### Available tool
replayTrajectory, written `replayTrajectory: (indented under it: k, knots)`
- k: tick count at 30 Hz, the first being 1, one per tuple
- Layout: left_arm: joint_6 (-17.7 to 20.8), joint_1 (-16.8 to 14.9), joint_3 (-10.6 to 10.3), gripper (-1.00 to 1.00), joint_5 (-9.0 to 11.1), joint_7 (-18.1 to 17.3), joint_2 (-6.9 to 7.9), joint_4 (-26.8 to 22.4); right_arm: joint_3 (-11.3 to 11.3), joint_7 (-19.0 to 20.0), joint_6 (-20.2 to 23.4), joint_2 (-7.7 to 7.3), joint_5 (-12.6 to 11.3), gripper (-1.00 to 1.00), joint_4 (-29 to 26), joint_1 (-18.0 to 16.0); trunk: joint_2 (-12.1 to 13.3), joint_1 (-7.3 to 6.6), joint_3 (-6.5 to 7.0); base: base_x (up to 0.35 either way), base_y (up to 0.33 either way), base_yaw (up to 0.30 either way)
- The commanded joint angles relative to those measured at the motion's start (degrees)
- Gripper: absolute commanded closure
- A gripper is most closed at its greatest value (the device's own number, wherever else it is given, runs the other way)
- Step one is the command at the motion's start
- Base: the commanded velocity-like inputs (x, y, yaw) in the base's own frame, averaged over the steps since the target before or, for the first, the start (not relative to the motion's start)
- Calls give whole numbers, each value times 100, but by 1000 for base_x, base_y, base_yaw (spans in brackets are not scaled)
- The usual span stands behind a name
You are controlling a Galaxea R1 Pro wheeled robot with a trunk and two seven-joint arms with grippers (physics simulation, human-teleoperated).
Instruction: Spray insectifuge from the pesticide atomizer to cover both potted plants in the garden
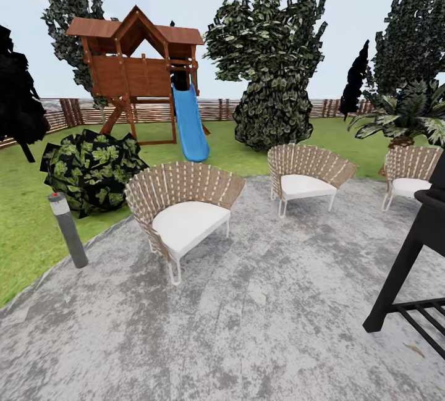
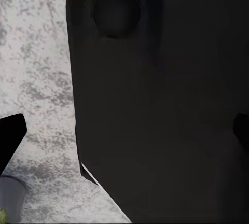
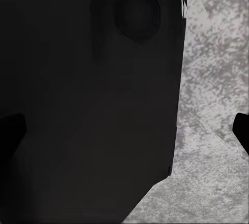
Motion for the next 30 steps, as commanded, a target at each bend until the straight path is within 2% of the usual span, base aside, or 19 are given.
replayTrajectory:
  k: [1, 21, 25, 26, 30]
  knots:
    - [-12, -9, 0, -100, 4, 0, 26, 0, 26, 33, 33, 9, 24, -100, -18, -9, -2, 0, -3, 0, 0, 0]
    - [-14, -9, 1, -100, 18, 0, 25, 0, 29, 38, 75, 9, 31, -100, -18, -9, -2, 0, -3, 0, 0, 0]
    - [-9, 122, -16, -100, -29, 8, 154, -8, -46, 28, -21, 138, 13, -100, -132, -142, -2, 0, -3, 0, 0, 0]
    - [-9, 156, -22, -100, -31, 10, 241, -9, -47, 27, -25, 148, -2, -100, -142, -222, -2, 0, -3, 0, 0, 0]
    - [-9, 157, -23, -100, -32, 12, 242, -9, -60, 23, -26, 149, -24, -100, -160, -230, -2, 0, -3, 0, 0, 0]
